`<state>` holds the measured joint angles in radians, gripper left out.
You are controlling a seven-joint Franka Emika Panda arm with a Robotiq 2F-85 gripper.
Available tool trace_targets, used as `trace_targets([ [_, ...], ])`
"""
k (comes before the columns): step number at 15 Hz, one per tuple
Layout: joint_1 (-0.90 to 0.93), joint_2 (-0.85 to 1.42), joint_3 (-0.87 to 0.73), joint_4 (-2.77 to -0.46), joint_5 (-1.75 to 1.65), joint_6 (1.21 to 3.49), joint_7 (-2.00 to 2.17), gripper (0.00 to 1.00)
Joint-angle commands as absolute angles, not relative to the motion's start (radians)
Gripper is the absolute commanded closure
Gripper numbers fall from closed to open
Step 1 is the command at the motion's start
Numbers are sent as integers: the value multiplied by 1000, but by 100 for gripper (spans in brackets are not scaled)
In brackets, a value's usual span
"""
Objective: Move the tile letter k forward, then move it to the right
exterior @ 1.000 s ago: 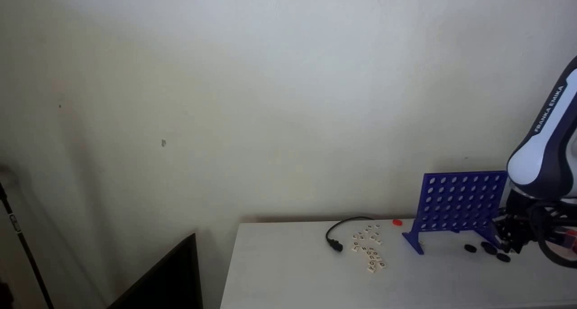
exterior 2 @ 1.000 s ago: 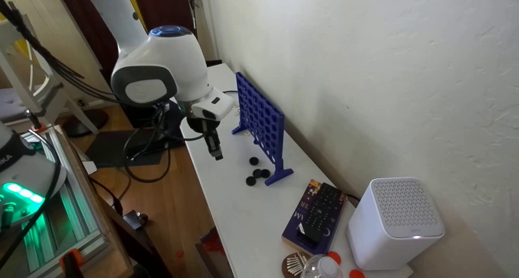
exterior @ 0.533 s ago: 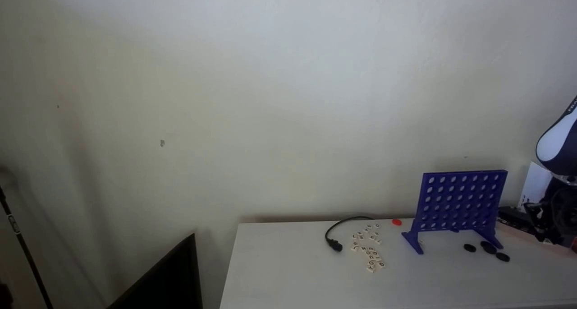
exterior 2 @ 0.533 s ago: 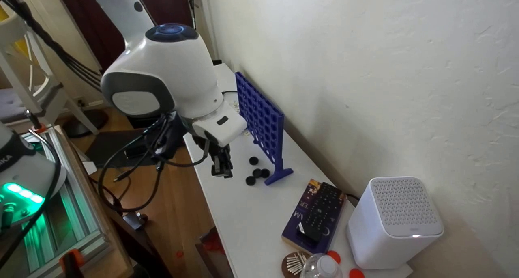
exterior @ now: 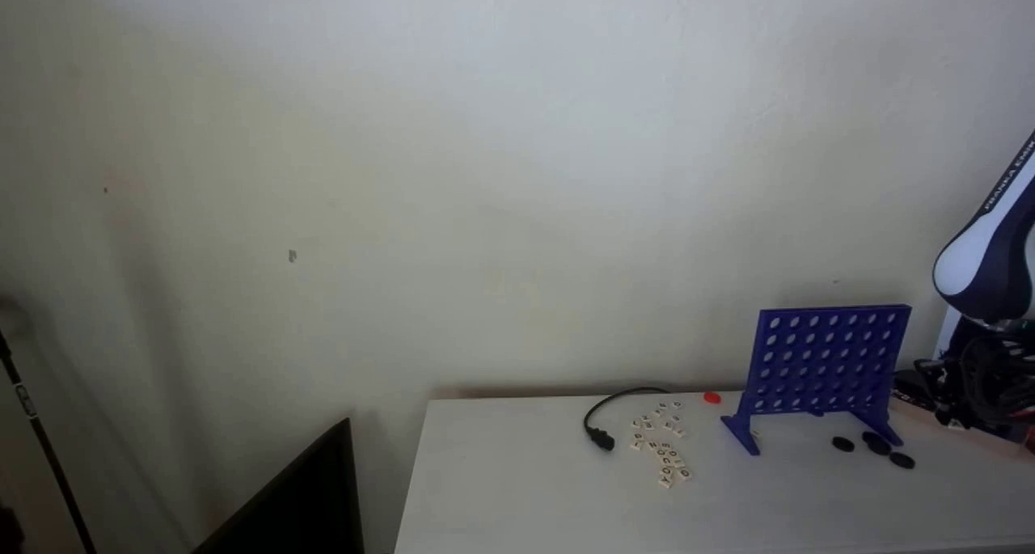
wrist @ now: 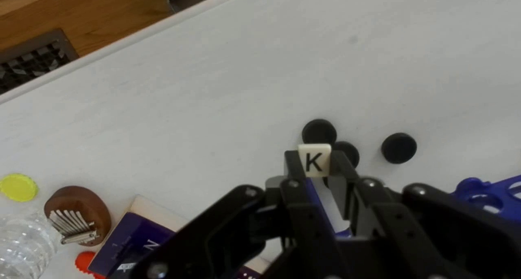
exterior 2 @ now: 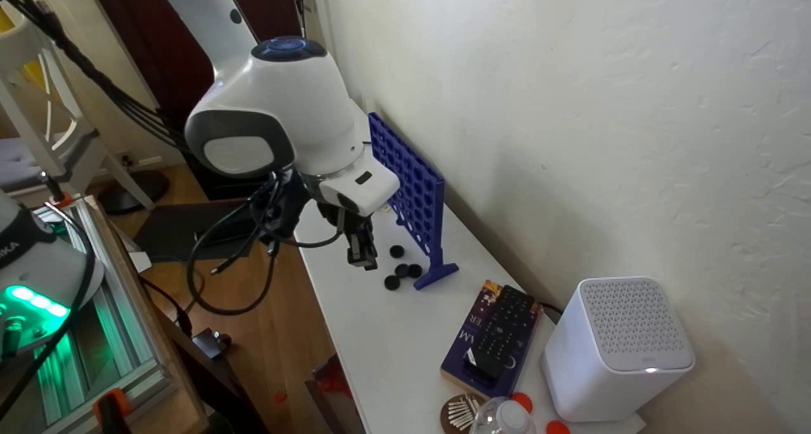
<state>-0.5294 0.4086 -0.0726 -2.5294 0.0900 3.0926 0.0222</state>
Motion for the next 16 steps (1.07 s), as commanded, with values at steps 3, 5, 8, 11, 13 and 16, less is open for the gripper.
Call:
trace_targets([
  [3, -475, 553, -203, -2327, 129, 3008, 62, 95],
  [5, -507, 591, -225, -2270, 139, 2955, 56, 95],
  [8, -666, 662, -113, -2162, 214, 2897, -18, 95],
  [11, -733, 736, -62, -2058, 236, 2833, -45, 95],
  [13, -737, 776, -60, -2004, 233, 2812, -31, 95],
  [16, -707, 832, -77, -1942, 214, 2797, -18, 95],
])
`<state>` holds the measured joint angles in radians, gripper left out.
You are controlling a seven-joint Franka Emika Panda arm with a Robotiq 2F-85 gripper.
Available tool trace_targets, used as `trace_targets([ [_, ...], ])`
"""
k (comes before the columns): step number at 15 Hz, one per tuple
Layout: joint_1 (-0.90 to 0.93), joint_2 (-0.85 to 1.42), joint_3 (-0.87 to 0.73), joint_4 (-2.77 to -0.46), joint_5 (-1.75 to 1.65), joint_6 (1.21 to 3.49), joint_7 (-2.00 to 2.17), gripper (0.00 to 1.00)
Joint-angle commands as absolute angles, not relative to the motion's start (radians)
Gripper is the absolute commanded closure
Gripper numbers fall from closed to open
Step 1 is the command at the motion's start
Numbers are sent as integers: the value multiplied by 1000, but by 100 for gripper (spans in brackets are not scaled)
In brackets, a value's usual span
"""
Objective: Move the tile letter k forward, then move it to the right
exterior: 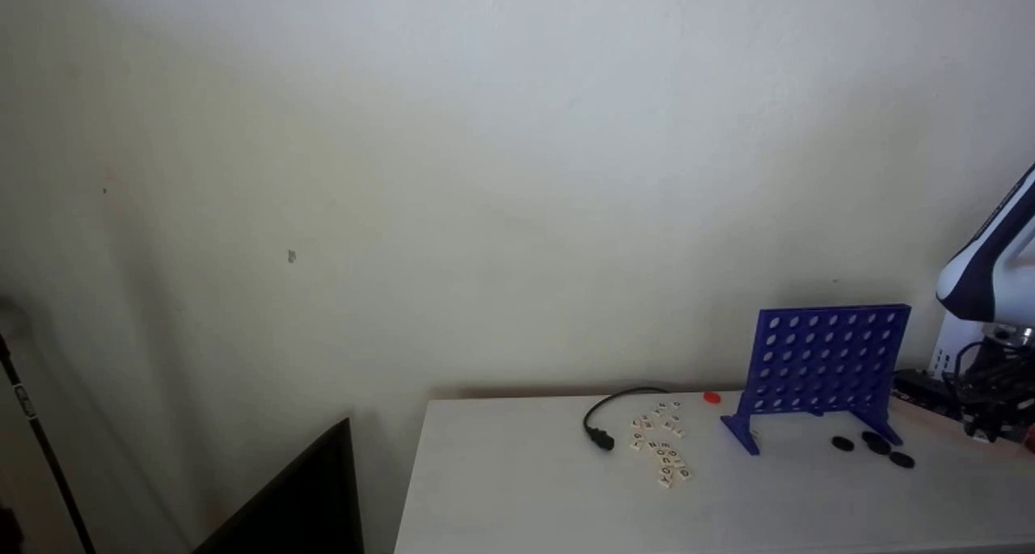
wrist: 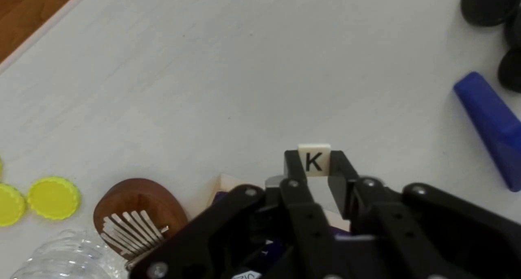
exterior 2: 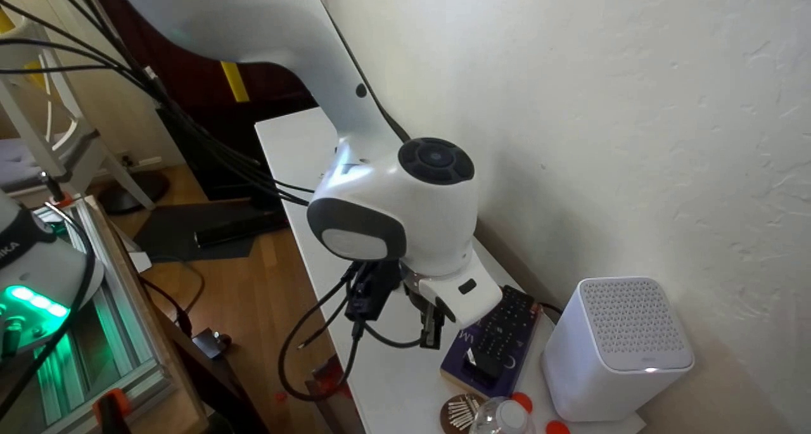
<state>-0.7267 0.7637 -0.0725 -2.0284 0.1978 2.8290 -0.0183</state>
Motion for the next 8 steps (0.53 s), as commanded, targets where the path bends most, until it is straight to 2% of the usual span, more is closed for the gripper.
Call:
trace_targets([
  [1, -697, 847, -81, -1925, 212, 2795, -14, 95],
  [7, -648, 908, -104, -1865, 202, 2791, -4, 95],
  [8, -637, 911, -114, -1860, 201, 2791, 3, 53],
])
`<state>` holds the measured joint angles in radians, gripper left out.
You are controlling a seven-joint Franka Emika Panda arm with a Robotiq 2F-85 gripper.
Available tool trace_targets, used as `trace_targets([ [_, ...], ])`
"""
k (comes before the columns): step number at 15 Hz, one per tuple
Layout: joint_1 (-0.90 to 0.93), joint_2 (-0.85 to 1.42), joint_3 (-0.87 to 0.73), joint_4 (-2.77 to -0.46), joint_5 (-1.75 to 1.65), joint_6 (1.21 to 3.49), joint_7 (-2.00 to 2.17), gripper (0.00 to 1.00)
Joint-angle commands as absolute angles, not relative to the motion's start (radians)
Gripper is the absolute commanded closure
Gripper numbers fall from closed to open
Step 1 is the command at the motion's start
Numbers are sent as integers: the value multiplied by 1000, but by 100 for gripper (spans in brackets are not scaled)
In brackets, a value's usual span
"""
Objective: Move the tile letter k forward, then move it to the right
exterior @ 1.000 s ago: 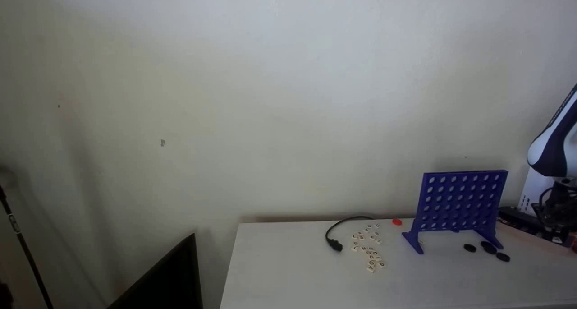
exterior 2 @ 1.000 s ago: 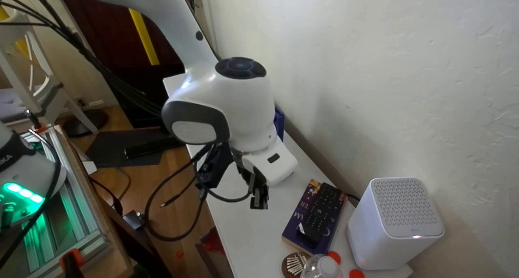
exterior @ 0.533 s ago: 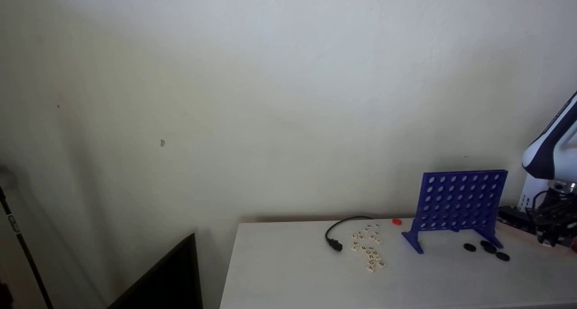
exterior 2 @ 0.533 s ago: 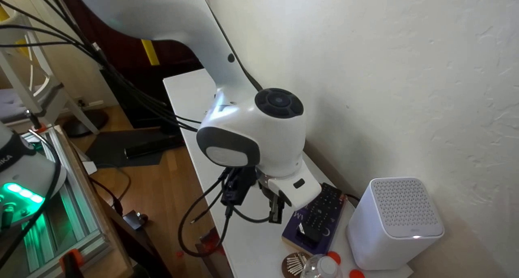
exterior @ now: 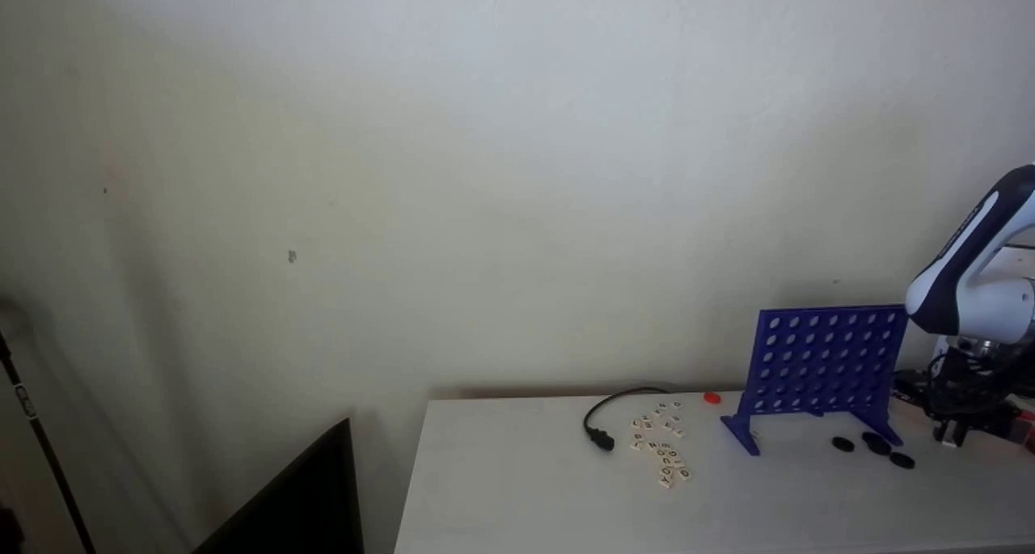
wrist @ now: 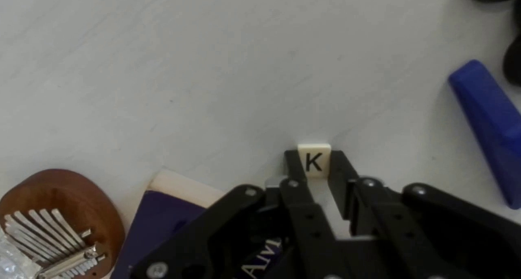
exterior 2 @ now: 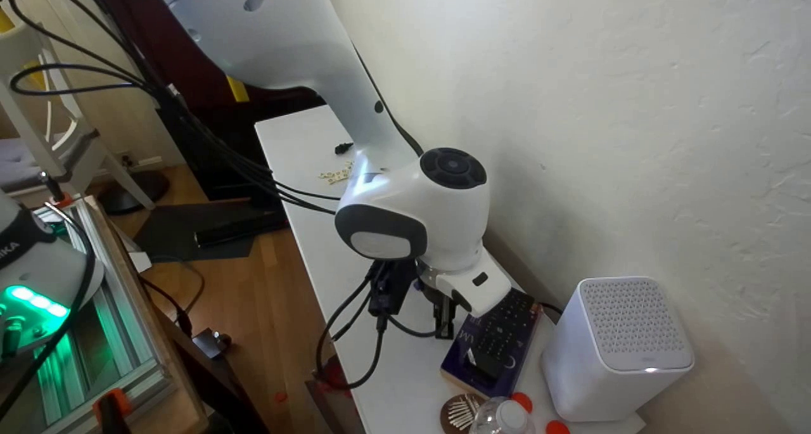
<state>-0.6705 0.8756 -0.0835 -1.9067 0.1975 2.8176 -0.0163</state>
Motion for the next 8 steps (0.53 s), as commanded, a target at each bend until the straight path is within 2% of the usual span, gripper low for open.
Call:
trace_targets([
  [1, -628, 906, -124, -1863, 200, 2788, 6, 52],
  [8, -622, 795, -141, -2006, 200, 2765, -40, 3],
])
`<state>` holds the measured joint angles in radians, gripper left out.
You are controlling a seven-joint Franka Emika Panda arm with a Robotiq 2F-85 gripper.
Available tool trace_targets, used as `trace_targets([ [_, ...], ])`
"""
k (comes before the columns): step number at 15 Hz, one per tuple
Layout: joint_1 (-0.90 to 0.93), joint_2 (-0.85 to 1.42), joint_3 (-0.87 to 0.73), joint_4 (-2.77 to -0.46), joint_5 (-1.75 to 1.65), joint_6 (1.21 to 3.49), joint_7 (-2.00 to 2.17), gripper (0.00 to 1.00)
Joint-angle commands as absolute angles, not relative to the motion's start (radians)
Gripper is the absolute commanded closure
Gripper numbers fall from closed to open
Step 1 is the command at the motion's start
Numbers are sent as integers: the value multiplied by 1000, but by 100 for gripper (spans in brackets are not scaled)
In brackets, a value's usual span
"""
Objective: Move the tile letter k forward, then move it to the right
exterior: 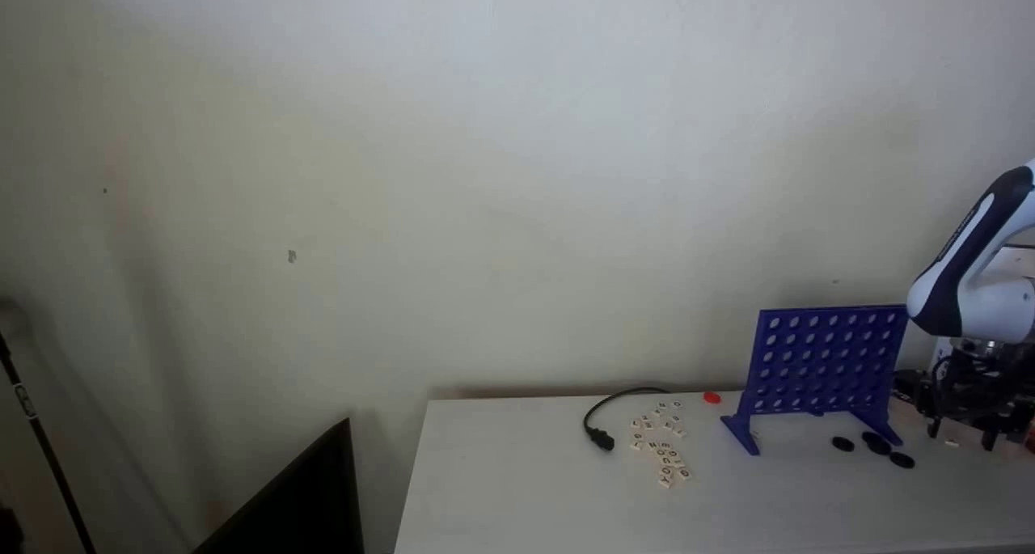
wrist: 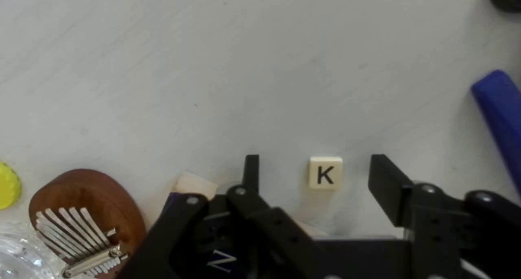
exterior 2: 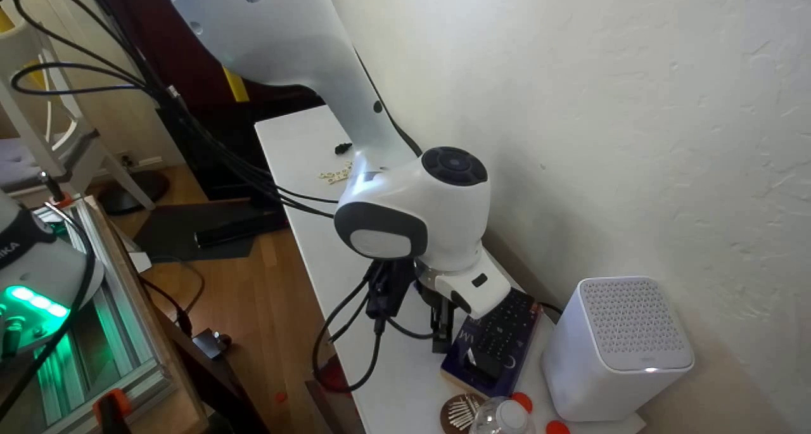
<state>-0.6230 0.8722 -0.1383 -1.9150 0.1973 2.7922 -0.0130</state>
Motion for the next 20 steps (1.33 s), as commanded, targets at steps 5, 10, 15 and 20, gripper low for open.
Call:
trace_targets([
  [5, -634, 639, -128, -2246, 123, 2825, -260, 0],
  [10, -558, 485, -155, -2470, -7, 2908, -360, 0],
  [15, -433, 282, -78, -2639, 27, 2939, -268, 0],
  [20, -183, 47, -127, -2765, 7, 2845, 54, 0],
])
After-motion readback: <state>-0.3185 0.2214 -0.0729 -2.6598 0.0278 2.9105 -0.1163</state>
